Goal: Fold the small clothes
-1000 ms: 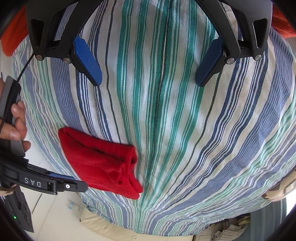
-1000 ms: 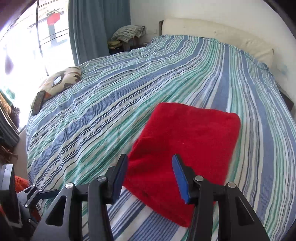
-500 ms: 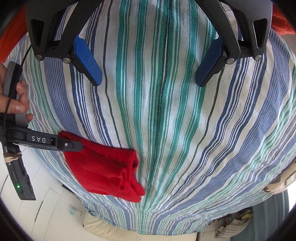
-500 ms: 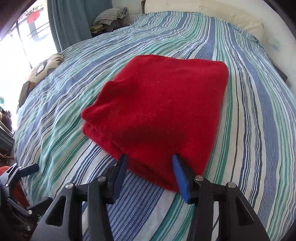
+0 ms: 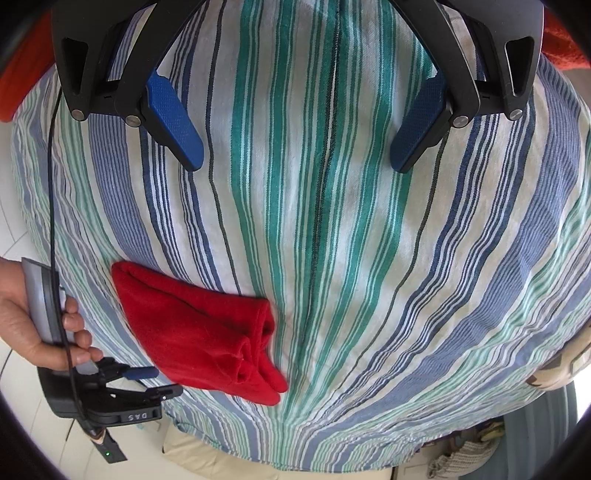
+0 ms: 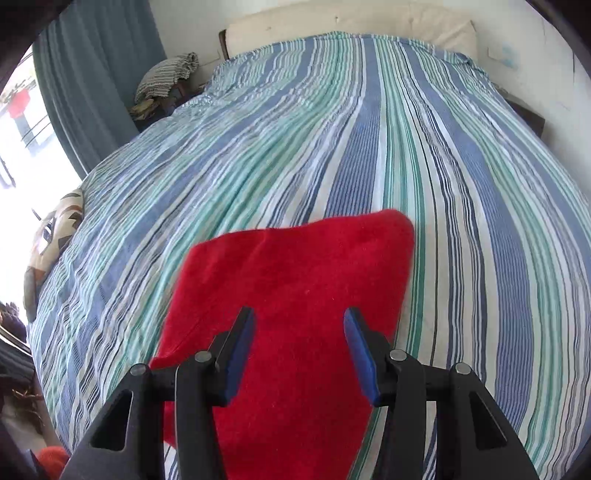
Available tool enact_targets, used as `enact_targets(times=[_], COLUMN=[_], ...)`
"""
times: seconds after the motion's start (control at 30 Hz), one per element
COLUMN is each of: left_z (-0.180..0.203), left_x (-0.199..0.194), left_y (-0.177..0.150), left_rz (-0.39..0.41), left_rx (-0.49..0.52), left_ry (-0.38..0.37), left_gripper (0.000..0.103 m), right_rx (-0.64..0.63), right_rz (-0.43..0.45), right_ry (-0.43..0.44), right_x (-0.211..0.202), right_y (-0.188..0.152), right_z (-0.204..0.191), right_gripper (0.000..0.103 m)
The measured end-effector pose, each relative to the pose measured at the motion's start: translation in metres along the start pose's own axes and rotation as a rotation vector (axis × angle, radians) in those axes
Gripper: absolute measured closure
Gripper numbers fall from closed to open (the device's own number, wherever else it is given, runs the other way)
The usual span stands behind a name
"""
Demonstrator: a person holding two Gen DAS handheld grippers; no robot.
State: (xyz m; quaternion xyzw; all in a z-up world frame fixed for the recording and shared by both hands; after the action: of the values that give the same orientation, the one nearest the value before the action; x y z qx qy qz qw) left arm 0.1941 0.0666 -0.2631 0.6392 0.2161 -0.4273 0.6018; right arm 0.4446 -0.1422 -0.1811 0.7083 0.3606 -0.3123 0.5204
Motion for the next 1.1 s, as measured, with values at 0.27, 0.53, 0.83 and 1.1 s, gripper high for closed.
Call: enact_targets(times=[0.27,0.53,0.83,1.1], left_z=[0.003,0.003,0.006,0.008], left_x=[0.001,-0.001,0.0,0.003], left_y=[-0.002,-0.003,-0.006,-0.008], left_rz=[-0.005,-0.002,0.003,-0.002], left_rx=[0.028,0.026,0.049,0.064], left_ry=[0.018,0.019,0.054,0.079], left_gripper=[0.002,0.002,0.001,0.001], right_rx=[-0.051,-0.164,-0.016,0.044], right_rz=[0.039,0.12,0.103,0.07], right_ry=[0.006,0.028,-0.048,-0.062], right_x=[-0.016,-0.089,-0.111,-0.107], right_y=[-0.032,-0.1,-0.193,-0.226], right_z=[-0.003,0.007,0.067,0.076], right_gripper=[0.053,0.041,0.036,0.033])
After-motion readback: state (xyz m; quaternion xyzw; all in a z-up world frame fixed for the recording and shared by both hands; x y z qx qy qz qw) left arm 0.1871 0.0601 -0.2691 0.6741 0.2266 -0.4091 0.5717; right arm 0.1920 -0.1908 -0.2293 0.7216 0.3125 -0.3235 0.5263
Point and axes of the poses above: each gripper's, at about its wrist camera, not at the fingertips, and x roughly the way its jaws point, z to its right, y to its top, the point moved 9 cm from there along x, roughly the way its jaws point, and after that the axes turned 11 degrees about x, right-handed, at the moved point
